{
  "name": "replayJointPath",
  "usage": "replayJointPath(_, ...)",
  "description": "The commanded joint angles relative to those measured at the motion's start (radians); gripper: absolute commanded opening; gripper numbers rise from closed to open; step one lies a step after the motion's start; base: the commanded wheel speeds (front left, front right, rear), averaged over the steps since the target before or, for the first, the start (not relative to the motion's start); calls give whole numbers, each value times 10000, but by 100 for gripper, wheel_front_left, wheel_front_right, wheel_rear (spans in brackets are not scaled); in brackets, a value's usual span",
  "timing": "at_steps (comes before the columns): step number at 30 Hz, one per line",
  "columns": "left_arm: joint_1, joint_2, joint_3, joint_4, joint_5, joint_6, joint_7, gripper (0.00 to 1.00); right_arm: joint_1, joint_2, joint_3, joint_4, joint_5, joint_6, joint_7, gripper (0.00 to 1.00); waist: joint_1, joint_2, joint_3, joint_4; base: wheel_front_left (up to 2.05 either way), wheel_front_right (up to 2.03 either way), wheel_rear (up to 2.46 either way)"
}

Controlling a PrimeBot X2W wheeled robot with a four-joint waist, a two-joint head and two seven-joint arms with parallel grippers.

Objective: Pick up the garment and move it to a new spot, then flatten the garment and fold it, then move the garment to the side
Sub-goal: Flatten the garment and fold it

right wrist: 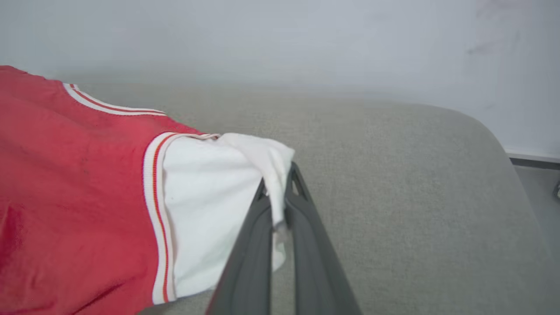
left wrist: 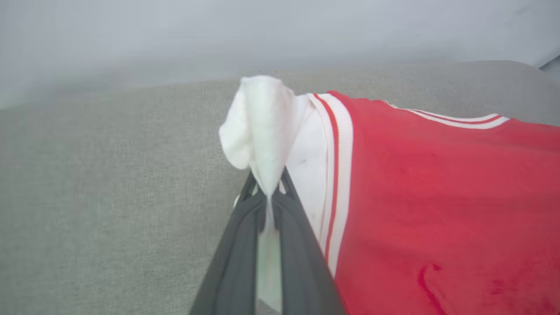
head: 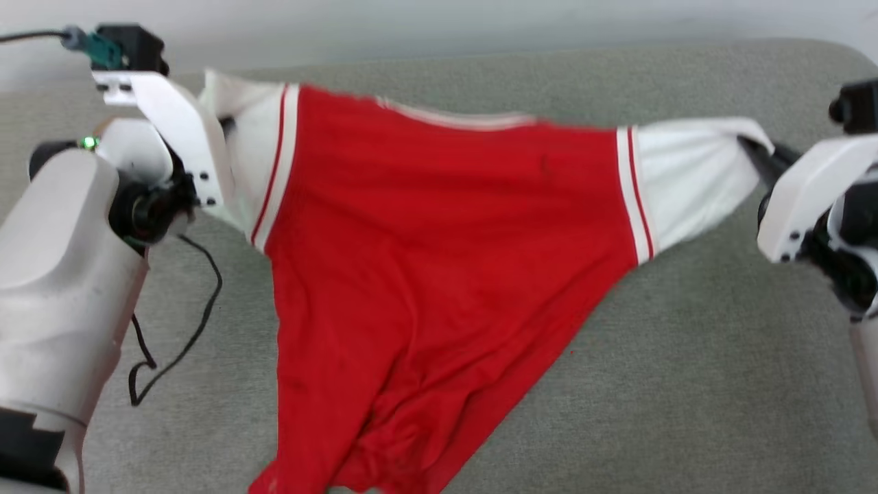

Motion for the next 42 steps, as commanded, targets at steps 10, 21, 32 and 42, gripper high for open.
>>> replayJointPath(10, -2480, -330, 418, 523, 1061, 755, -2770, 0, -4187, -89, 415, 1983, -602, -3, -1573, 0, 0, 0, 490, 340, 0, 0, 0)
replayJointPath(21, -5693, -301, 778, 568, 1895, 1195, -4761, 0, -8842, 82, 705, 3314, -1458, -3, -3806, 0, 0, 0, 2110, 182, 0, 0, 0)
replayJointPath(32, -6176, -603, 731, 1013, 1818, 847, -5306, 0, -10238, 291, 1717, 4702, -1086, -3, -4650, 0, 0, 0, 3182, 232, 0, 0, 0)
replayJointPath(42, -4949, -1124, 961, 2555, 1067, -29, -6276, 0, -8934, 467, 2670, 5817, -93, -3, -5021, 0, 0, 0, 3346, 262, 0, 0, 0)
